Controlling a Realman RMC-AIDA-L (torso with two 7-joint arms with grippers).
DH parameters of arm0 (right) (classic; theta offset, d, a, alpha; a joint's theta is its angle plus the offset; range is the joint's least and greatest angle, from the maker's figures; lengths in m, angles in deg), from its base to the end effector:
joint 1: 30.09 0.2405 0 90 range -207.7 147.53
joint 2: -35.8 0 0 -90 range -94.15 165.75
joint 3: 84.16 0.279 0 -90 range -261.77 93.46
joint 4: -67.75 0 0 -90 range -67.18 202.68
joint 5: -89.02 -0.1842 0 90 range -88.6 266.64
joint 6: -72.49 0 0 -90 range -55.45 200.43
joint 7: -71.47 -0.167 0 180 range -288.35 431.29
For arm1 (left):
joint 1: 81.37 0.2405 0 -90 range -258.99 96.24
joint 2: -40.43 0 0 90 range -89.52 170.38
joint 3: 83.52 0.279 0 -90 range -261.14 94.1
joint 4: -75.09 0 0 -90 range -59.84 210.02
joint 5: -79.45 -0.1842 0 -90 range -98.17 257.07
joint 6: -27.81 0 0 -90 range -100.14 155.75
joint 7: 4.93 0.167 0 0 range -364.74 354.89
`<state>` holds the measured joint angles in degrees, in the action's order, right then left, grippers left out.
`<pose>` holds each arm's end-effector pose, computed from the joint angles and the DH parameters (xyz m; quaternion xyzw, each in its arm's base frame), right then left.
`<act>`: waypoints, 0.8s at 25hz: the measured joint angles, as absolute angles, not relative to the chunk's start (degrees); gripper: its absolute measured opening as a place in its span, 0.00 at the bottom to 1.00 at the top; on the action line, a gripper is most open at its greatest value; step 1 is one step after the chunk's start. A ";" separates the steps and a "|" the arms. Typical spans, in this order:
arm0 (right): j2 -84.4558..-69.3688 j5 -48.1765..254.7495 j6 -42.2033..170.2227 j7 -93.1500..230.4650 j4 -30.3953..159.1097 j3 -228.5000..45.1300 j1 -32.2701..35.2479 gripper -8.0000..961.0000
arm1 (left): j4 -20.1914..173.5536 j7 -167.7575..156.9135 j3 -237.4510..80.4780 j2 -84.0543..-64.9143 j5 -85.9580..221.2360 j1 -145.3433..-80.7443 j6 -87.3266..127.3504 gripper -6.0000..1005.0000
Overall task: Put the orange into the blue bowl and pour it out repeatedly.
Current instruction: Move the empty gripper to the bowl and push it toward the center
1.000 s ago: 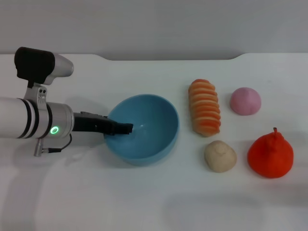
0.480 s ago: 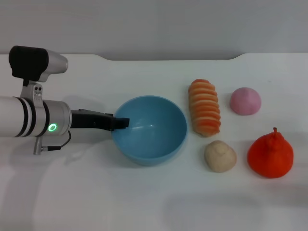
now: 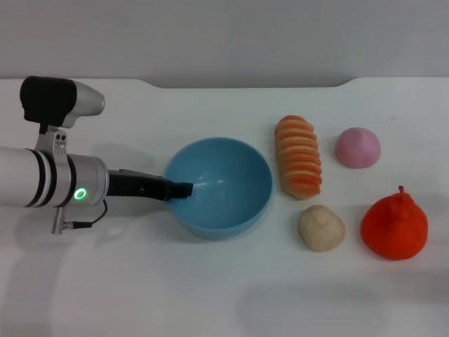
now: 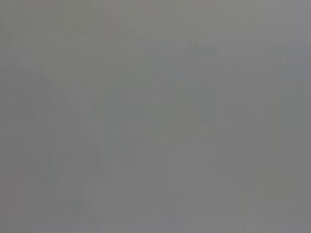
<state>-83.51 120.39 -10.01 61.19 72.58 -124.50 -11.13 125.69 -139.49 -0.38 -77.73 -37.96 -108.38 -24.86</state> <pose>0.3796 0.2844 0.0311 -0.5960 0.2512 0.2946 0.7035 -0.2701 0.3561 -0.0830 -0.8655 -0.4527 -0.0527 0.2077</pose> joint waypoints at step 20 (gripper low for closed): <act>-83.56 120.40 -9.88 61.19 73.11 -124.50 -11.13 0.82 | 125.64 -139.41 -0.49 -77.53 -36.18 -108.44 -27.58 0.23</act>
<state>-83.56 120.40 -9.88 61.19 73.11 -124.50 -11.13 125.64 -139.41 -0.49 -77.53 -36.18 -108.44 -27.58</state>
